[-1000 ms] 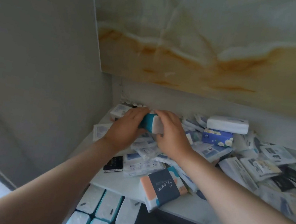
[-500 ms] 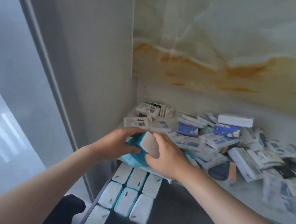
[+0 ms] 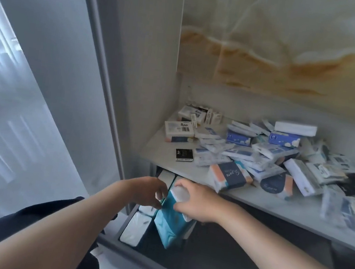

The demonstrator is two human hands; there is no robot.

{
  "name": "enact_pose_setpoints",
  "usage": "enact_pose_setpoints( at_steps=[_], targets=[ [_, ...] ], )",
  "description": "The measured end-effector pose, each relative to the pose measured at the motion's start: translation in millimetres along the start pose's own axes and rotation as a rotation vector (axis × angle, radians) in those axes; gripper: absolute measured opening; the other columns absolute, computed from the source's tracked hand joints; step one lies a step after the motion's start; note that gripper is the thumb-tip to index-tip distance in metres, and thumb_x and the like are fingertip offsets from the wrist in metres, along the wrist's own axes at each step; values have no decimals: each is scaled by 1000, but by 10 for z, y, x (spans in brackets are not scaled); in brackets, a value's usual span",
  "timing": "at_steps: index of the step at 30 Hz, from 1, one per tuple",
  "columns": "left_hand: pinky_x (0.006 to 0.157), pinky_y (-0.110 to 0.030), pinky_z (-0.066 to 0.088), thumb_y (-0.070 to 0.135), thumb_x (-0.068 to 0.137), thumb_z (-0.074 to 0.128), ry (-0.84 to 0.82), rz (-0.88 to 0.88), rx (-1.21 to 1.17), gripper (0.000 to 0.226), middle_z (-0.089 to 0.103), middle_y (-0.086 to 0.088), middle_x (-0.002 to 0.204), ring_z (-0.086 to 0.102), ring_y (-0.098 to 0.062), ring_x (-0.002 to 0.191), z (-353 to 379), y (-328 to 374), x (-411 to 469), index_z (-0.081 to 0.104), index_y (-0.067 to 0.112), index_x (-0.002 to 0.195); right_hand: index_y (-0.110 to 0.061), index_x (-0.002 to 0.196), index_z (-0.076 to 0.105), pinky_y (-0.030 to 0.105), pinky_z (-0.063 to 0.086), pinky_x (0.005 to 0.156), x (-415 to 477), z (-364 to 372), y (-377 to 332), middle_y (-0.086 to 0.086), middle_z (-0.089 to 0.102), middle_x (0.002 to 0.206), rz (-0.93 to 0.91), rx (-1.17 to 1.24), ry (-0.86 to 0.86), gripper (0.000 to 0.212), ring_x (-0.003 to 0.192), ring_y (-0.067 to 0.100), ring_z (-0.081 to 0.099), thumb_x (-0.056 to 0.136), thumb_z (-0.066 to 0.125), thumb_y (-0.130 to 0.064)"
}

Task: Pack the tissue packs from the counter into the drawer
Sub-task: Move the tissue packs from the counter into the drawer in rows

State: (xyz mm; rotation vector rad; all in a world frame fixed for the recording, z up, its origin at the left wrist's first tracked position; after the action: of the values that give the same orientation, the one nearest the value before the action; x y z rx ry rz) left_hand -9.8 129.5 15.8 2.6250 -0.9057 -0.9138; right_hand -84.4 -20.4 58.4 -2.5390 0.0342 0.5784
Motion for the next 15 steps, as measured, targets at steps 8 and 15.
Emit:
enact_pose_setpoints(
  at_steps=[8, 15],
  targets=[
    [103, -38, 44, 24, 94, 59, -192, -46, 211, 52, 50, -3, 139, 53, -26, 121, 436, 14, -37, 45, 24, 144, -31, 118, 48, 37, 61, 56, 3, 209, -10, 0, 61, 101, 76, 6, -101, 47, 79, 19, 65, 77, 70, -42],
    [96, -32, 44, 1, 94, 42, -175, -71, 169, 48, 50, -5, 140, 52, -25, 122, 495, 31, -19, 43, 16, 140, -22, 119, 44, 30, 49, 55, 144, 547, 101, 3, 57, 104, 225, 89, 25, 59, 88, 21, 61, 74, 67, -52]
  ],
)
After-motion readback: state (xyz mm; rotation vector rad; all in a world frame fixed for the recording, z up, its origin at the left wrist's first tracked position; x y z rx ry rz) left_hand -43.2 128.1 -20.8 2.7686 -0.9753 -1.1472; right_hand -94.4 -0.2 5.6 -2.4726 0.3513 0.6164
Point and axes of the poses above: each hand's wrist, its own x-axis towards the middle knuckle, its own z-axis out of the palm, y = z × x, the point moved 4 cm from there along x, towards the middle knuckle
